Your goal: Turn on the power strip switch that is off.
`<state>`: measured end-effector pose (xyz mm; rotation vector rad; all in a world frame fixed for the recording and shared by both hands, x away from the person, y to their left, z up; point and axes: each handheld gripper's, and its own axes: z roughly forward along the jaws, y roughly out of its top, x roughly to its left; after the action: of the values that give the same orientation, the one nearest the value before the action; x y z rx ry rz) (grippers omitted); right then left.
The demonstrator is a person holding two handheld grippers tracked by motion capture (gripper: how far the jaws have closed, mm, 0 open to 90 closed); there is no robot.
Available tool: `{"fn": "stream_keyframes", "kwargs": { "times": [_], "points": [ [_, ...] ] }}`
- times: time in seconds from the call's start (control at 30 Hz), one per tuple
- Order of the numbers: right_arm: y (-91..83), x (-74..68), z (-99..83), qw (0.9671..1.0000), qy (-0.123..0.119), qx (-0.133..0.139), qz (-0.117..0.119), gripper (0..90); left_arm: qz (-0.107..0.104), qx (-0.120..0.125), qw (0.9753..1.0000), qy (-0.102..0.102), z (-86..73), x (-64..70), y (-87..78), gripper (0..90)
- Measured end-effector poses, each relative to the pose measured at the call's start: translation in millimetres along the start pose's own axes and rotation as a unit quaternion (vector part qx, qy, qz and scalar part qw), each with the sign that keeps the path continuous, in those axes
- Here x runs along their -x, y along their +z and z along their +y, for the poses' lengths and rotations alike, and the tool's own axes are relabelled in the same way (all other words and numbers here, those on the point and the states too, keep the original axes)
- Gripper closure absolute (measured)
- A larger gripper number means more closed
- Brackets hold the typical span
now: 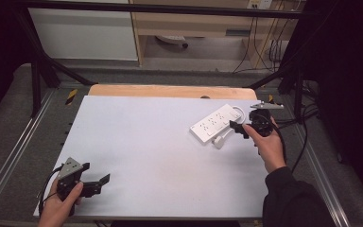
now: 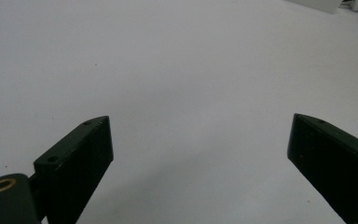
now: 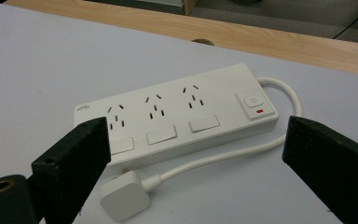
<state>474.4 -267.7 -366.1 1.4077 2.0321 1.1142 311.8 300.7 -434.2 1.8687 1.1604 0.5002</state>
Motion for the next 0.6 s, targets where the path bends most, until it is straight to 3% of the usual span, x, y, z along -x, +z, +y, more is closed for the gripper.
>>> {"fn": "stream_keyframes", "kwargs": {
  "times": [0.23,0.6],
  "points": [
    [9.6,3.1,1.4,0.9997,0.018,0.013,-0.006,7.6,0.000,0.002,1.0000,-0.001,0.2,-0.1,-0.3,6.8],
    [23.8,10.1,4.0,0.9995,0.024,0.004,-0.019,10.2,0.000,-0.001,1.0000,0.002,-0.1,0.0,0.0,6.8]
  ]
}}
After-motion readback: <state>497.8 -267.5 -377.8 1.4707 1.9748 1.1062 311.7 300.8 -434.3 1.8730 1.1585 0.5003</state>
